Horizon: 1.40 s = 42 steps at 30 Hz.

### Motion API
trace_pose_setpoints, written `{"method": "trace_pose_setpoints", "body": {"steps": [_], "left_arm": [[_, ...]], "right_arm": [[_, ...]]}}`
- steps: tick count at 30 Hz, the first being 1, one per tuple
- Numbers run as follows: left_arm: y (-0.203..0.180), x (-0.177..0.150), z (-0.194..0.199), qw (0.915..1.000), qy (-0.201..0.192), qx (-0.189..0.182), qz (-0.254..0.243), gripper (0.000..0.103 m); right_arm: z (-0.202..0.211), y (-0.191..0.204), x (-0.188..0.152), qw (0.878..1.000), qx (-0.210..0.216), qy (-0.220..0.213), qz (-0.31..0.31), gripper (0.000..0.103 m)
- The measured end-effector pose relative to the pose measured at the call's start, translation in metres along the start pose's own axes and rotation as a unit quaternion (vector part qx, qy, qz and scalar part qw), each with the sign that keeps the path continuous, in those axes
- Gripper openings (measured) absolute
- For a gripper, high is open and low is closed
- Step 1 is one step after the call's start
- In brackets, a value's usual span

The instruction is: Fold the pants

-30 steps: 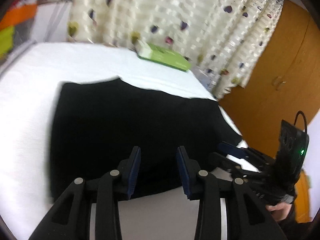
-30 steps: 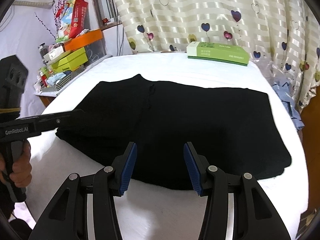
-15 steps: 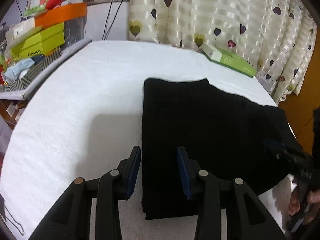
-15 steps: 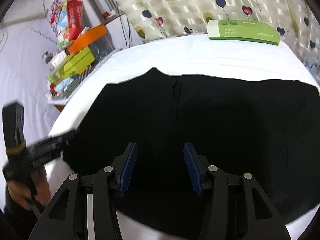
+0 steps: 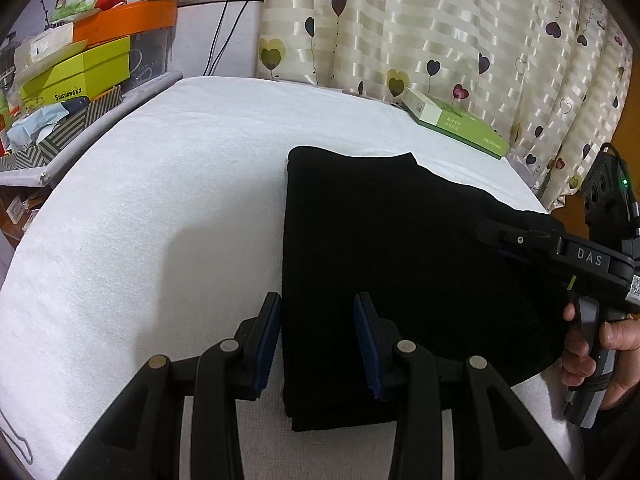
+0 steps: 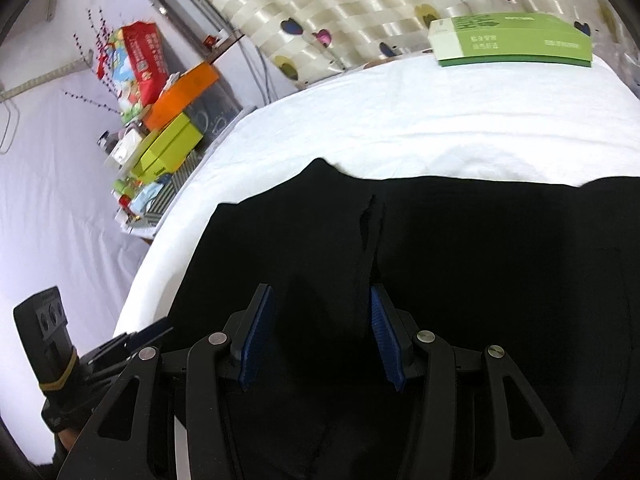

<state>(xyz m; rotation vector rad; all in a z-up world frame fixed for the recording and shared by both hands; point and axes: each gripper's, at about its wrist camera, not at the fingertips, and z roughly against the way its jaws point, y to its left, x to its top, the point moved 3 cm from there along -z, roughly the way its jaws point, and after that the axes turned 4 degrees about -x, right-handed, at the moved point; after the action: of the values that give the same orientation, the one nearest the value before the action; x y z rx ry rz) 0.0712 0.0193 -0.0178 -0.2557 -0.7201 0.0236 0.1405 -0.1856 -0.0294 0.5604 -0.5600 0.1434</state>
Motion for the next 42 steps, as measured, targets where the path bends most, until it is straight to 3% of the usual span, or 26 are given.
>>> {"method": "trace_pose_setpoints", "body": {"steps": [1, 2, 9, 14, 17, 19, 21, 23, 24, 27, 29, 33, 37, 40, 42], "left_arm": [[0.000, 0.000, 0.000, 1.0000, 0.000, 0.000, 0.000, 0.040], [0.000, 0.000, 0.000, 1.0000, 0.000, 0.000, 0.000, 0.040], [0.002, -0.003, 0.005, 1.0000, 0.001, -0.002, -0.002, 0.040], [0.004, -0.005, 0.008, 1.0000, 0.001, -0.004, -0.001, 0.040], [0.003, -0.004, 0.015, 1.0000, -0.003, -0.002, -0.004, 0.040], [0.002, -0.003, 0.020, 1.0000, -0.008, -0.003, -0.004, 0.040], [0.000, -0.001, 0.023, 0.9999, -0.012, -0.004, -0.004, 0.040], [-0.004, 0.001, 0.028, 0.9998, -0.018, -0.008, -0.006, 0.040], [-0.007, 0.001, 0.030, 0.9997, -0.021, -0.010, -0.009, 0.040], [-0.021, 0.001, 0.032, 0.9990, -0.027, -0.020, -0.028, 0.040], [-0.030, -0.002, 0.026, 0.9986, -0.022, -0.024, -0.041, 0.040], [-0.042, -0.014, 0.007, 0.9979, 0.014, -0.028, -0.056, 0.040], [-0.047, -0.016, 0.012, 0.9975, 0.008, -0.023, -0.067, 0.040], [-0.049, -0.018, 0.019, 0.9975, 0.003, -0.028, -0.065, 0.040], [-0.052, -0.023, 0.018, 0.9971, 0.006, -0.026, -0.071, 0.040]], "right_arm": [[-0.003, 0.000, -0.001, 1.000, 0.004, 0.011, -0.001, 0.022], [-0.008, -0.001, -0.002, 1.000, 0.008, 0.026, -0.006, 0.004], [0.019, 0.007, -0.012, 1.000, 0.008, -0.018, -0.006, 0.004], [0.013, -0.006, -0.022, 0.999, -0.003, -0.014, -0.040, 0.004], [0.022, 0.005, -0.021, 0.999, -0.015, -0.032, -0.018, 0.004], [0.016, 0.001, -0.019, 0.999, -0.023, -0.014, -0.017, 0.005], [0.020, -0.003, -0.018, 0.999, -0.042, -0.017, -0.018, 0.010], [0.034, 0.000, -0.017, 0.994, -0.098, -0.043, 0.010, 0.022], [0.041, 0.003, -0.019, 0.993, -0.108, -0.052, 0.022, 0.022], [0.056, 0.013, -0.027, 0.993, -0.088, -0.065, 0.039, 0.022], [0.057, 0.021, -0.035, 0.993, -0.083, -0.063, 0.057, 0.022], [0.034, 0.022, -0.053, 0.991, -0.100, -0.016, 0.092, 0.021], [0.048, 0.018, -0.049, 0.988, -0.125, -0.030, 0.086, 0.021], [0.062, 0.023, -0.057, 0.988, -0.114, -0.042, 0.091, 0.021], [0.058, 0.023, -0.067, 0.987, -0.121, -0.028, 0.101, 0.021]]}}
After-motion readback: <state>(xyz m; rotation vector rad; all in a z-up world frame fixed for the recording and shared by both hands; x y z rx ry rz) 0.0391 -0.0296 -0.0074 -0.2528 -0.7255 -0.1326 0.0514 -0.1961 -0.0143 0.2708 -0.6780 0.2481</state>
